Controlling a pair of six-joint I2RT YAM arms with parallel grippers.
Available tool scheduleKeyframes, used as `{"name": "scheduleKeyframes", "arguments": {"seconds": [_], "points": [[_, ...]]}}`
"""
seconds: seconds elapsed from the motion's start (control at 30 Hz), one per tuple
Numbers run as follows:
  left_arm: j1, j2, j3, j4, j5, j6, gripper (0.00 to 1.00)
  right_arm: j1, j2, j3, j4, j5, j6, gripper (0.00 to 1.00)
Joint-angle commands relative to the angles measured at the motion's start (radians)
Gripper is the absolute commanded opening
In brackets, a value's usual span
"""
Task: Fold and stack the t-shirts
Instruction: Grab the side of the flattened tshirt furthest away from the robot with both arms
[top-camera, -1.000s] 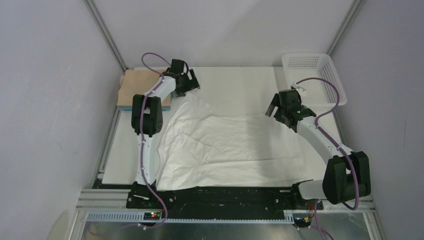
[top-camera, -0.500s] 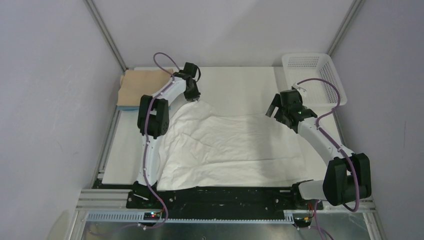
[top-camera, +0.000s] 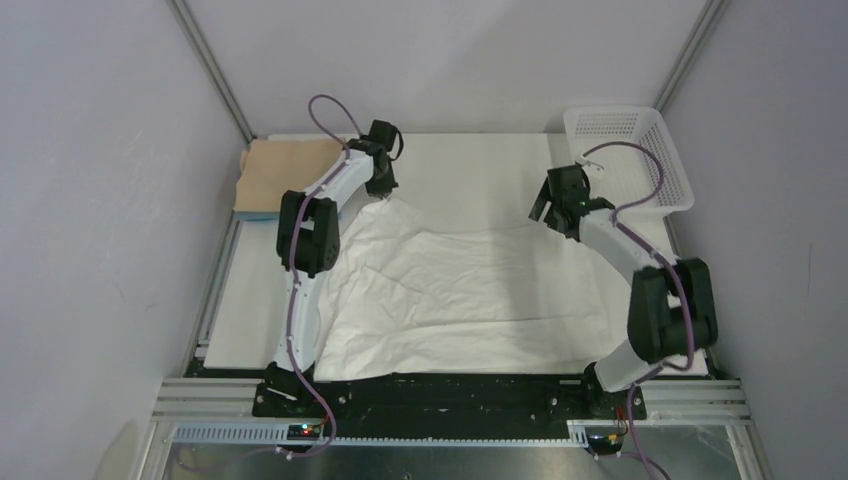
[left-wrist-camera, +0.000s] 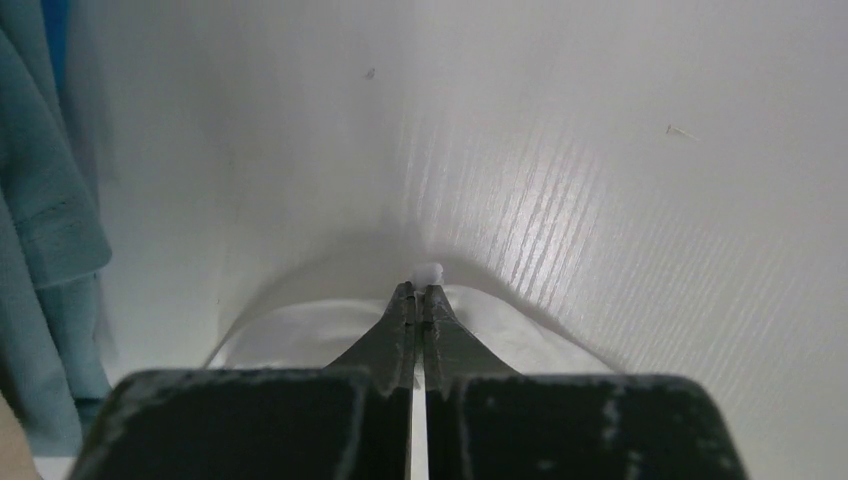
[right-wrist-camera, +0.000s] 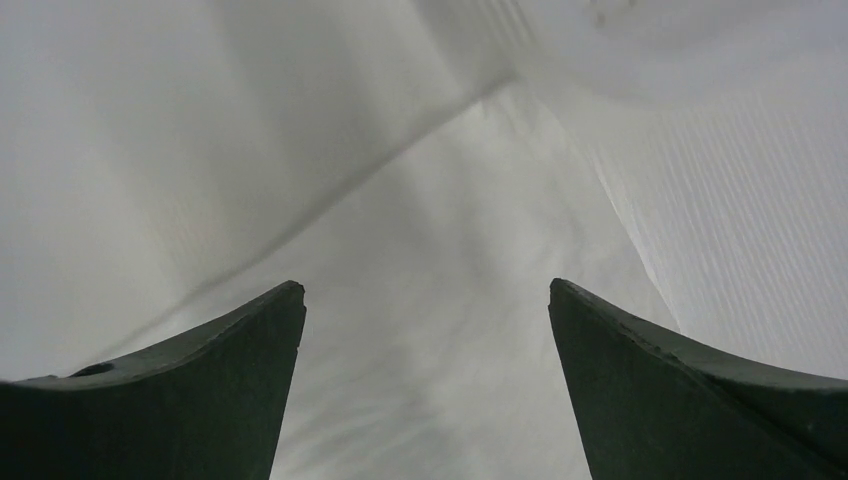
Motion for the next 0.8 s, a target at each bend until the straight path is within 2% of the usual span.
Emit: {"name": "scheduleKeyframes", "arguments": {"seconds": [0.0,0.17,0.4,0.57,0.77], "points": [[-0.015,-0.053,0.035,-0.01,-0.011,0.057,0.0,0.009,0.205,0.218,0.005,0.119,0.003,0.95],[-0.02,-0.077,0.016,-0.008,-0.003,0.063,0.0,0.008,0.419,0.441,-0.154,0.244,0.032,0.95],[-0.033,-0.1,0.001,-0.008,-0.018,0.068,0.0,-0.01,0.644,0.714,-0.392,0.251,0.077,0.95],[-0.033,-0.113,-0.006,-0.007,-0.021,0.063,0.0,-0.015,0.713,0.761,-0.509,0.238,0.099,0.95],[-0.032,-0.122,-0.013,-0.005,-0.019,0.053,0.0,-0.03,0.75,0.758,-0.595,0.214,0.161,0.9]]}}
